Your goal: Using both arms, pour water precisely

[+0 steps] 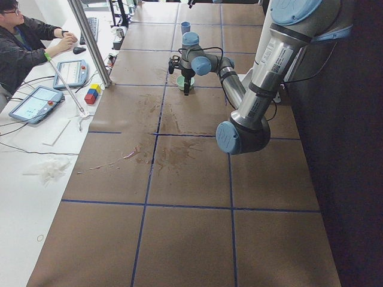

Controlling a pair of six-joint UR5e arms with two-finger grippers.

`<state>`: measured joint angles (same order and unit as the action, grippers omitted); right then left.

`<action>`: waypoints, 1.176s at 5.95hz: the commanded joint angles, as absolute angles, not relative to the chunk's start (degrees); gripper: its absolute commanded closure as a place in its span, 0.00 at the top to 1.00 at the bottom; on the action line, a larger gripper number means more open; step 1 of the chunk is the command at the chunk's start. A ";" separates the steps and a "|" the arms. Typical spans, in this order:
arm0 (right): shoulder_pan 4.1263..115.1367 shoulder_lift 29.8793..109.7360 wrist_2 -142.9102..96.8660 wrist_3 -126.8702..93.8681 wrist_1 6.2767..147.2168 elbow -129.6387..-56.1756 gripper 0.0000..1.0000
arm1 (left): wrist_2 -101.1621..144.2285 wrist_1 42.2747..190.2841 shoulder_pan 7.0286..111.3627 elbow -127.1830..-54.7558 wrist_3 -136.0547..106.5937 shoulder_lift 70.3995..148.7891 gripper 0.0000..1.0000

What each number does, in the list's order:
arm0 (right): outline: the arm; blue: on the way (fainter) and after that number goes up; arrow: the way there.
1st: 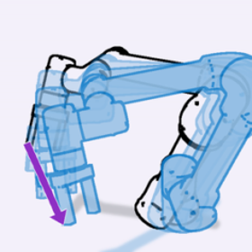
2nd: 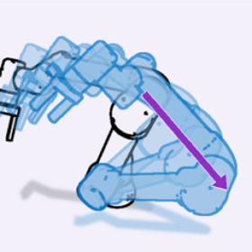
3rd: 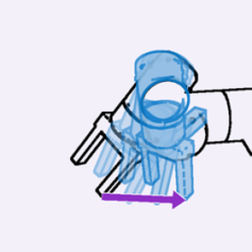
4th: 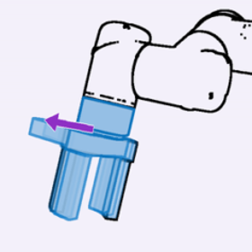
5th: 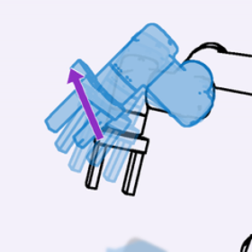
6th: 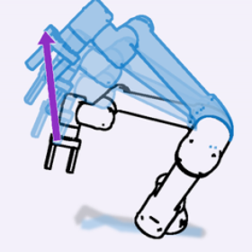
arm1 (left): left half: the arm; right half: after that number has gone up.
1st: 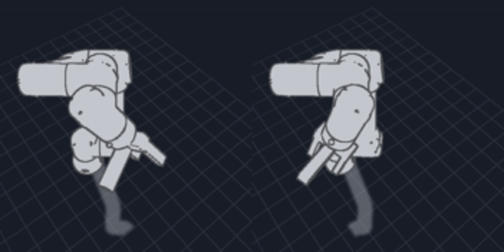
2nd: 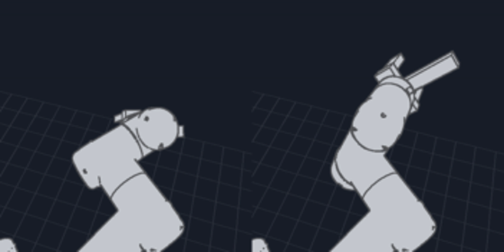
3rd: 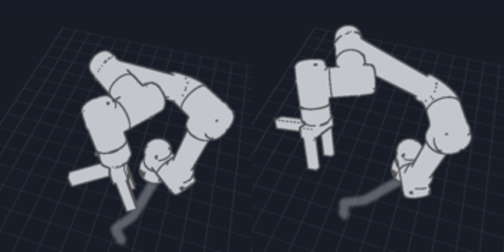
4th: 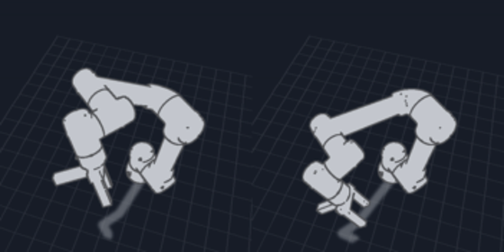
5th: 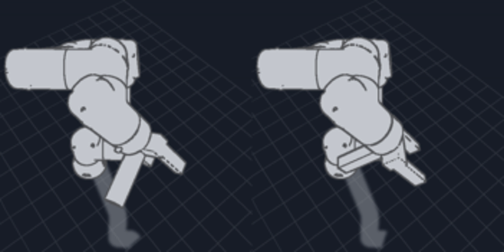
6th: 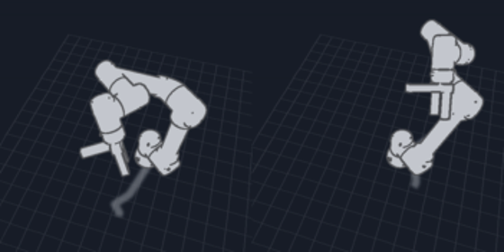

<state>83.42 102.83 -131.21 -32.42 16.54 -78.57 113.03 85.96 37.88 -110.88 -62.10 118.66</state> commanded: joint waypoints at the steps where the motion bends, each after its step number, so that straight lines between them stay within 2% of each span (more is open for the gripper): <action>1: 85.43 100.48 -138.48 -23.59 32.36 -78.66 1.00 | 113.03 86.04 37.88 -110.92 -62.14 118.74 1.00; 4: 88.49 94.51 -141.68 -8.40 54.15 -79.80 1.00 | 113.03 85.96 37.88 -110.83 -62.05 118.65 1.00; 7: 94.64 84.41 -136.35 8.49 88.73 -83.56 1.00 | 113.03 86.04 37.79 -110.74 -62.05 118.74 1.00</action>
<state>92.92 87.85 -138.71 4.08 76.22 -81.80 113.03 86.00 37.85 -110.77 -62.05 118.67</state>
